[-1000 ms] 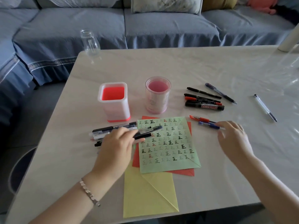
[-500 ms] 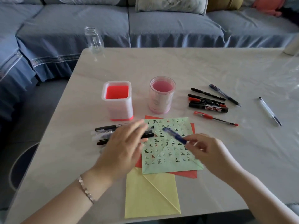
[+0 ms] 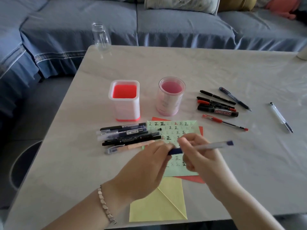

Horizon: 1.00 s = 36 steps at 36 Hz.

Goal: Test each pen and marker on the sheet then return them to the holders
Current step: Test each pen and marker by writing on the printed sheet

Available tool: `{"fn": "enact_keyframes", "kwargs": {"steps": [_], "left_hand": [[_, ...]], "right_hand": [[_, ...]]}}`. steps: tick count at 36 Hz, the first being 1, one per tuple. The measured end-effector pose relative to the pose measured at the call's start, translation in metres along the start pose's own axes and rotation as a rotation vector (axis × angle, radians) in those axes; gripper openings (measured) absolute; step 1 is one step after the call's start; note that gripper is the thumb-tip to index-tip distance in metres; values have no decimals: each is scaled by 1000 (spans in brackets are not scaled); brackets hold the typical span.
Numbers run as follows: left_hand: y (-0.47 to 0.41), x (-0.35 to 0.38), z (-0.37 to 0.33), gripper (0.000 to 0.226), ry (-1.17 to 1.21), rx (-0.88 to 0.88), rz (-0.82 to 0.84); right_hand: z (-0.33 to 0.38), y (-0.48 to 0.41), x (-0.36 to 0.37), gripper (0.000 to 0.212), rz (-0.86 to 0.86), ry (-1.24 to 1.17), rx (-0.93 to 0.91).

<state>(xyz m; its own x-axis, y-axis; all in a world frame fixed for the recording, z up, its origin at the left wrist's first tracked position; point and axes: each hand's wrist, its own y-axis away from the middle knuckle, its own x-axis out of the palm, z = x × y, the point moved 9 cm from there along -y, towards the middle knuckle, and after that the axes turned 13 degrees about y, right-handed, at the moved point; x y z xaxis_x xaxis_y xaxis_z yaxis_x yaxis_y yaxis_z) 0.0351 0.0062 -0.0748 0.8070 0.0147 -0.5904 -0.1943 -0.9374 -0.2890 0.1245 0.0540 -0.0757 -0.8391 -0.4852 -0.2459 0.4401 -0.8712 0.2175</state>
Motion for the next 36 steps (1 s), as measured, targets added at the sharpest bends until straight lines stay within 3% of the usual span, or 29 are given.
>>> {"fn": "enact_keyframes", "kwargs": {"steps": [2,6,12,16,19,21,23,27,31,36], "left_hand": [[-2,8,-7,35,-14,23,51],[-4,6,-15,15,-7,58,35],[8,7,-7,20,-91,50,53],[17,1,10,38,-59,-64,49],[33,-13,40,42,-73,-227,-80],[47,-29,60,34,-133,-291,-195],[59,-40,72,16,-318,-239,-258],[72,-43,92,21,-534,-194,-262],[77,-35,91,41,-511,-196,-219],[71,-1,58,33,-366,-47,-54]], "right_hand": [[-4,1,10,22,-50,45,12],[-8,3,13,33,-183,155,-48],[-22,4,26,15,-95,4,40],[-24,6,28,18,-47,-50,55],[-28,6,7,20,-191,-38,65],[-35,5,-6,23,-258,-67,109],[-44,6,-13,24,-291,-98,159],[-56,11,-16,25,-309,-91,188],[-64,15,-11,26,-304,-108,201],[-66,15,-6,26,-302,-116,175]]}}
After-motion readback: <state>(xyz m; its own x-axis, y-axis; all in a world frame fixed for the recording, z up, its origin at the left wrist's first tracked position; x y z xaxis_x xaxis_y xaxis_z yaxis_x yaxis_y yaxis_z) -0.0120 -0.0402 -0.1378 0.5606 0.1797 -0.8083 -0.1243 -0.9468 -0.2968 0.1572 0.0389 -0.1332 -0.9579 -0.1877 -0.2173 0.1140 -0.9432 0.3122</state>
